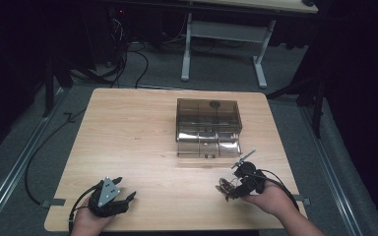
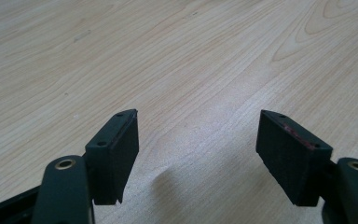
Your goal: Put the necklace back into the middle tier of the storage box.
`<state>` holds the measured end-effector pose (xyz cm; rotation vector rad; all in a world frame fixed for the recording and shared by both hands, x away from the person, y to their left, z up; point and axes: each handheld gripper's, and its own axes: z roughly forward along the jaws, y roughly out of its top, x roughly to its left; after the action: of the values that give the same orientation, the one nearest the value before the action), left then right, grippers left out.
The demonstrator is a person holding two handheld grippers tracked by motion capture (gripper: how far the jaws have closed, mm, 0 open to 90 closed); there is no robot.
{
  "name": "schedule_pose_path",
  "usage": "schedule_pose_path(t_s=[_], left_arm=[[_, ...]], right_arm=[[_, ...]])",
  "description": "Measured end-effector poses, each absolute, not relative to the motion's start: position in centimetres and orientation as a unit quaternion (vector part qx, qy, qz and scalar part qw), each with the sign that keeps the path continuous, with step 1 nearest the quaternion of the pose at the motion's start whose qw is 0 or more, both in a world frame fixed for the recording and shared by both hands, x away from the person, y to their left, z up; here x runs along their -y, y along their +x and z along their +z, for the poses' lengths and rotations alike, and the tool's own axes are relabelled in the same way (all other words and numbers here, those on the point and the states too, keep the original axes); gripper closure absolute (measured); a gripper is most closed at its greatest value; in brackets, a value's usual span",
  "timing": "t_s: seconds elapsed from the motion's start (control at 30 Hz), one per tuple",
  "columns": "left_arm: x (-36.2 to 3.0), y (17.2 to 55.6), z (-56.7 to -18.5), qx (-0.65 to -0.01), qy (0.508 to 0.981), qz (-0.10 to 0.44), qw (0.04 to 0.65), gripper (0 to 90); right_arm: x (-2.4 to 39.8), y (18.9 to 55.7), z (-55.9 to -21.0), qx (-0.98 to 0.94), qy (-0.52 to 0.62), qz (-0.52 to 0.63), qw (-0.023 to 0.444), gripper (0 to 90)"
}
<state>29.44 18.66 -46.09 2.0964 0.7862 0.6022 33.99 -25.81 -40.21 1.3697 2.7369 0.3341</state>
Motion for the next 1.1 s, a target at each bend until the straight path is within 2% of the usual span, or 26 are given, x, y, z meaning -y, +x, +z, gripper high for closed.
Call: schedule_pose_path(t_s=[0.2,0.37,0.6,0.67,1.1], left_arm=[[-18.6,29.4,-46.1,-0.303,0.832,0.234,0.401,30.3],[-18.7,29.4,-46.1,-0.302,0.832,0.231,0.403,30.3],[-18.6,29.5,-46.1,-0.302,0.833,0.231,0.402,30.3],[-18.6,29.4,-46.1,-0.301,0.834,0.231,0.401,30.3],[-18.6,29.4,-46.1,-0.301,0.834,0.229,0.401,30.4]], right_arm=[[25.0,34.3,-40.8,-0.893,0.437,0.105,0.029,33.5],[24.2,34.3,-41.2,-0.897,0.432,0.094,0.027,36.8],[22.9,34.1,-41.3,-0.898,0.434,0.069,0.025,50.4],[22.9,34.5,-41.4,-0.91,0.406,0.076,0.029,52.4],[22.4,34.9,-41.5,-0.911,0.407,0.064,0.023,67.4]])
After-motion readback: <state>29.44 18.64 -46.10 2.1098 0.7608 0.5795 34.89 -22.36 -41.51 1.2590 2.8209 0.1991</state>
